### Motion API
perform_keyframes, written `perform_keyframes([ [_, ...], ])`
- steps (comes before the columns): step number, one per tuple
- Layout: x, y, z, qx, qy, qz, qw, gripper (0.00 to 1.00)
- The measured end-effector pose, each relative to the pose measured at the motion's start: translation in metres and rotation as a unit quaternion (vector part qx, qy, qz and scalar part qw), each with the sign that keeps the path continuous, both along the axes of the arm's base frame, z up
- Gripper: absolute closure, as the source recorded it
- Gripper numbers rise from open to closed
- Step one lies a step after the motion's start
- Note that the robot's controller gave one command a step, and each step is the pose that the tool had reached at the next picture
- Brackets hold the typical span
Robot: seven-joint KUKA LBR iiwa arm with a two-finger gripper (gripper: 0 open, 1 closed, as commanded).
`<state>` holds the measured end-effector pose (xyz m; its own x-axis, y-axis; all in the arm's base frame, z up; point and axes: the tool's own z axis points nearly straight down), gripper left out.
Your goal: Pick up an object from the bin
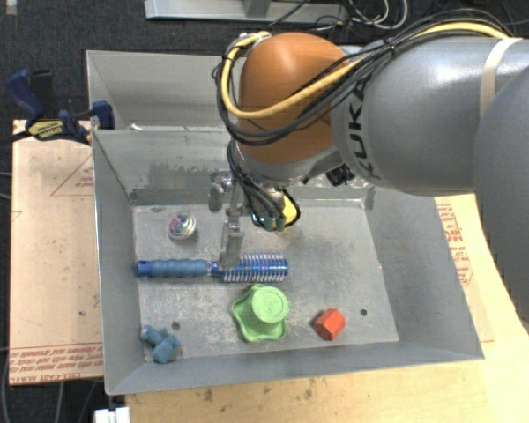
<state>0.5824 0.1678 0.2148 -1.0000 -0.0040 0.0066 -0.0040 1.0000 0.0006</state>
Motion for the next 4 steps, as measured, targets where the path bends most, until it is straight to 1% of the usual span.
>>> perform_keyframes([
  [1,-0.001,-0.066,-0.15,0.0,-0.0006,0.058,0.9983,0.0],
  [2,-0.006,-0.053,-0.113,0.001,-0.0053,0.046,0.9989,0.0],
  [3,0.002,-0.064,-0.115,0.001,-0.0048,0.027,0.9996,0.0],
  [4,0.007,-0.057,-0.147,0.001,-0.003,0.034,0.9994,0.0],
])
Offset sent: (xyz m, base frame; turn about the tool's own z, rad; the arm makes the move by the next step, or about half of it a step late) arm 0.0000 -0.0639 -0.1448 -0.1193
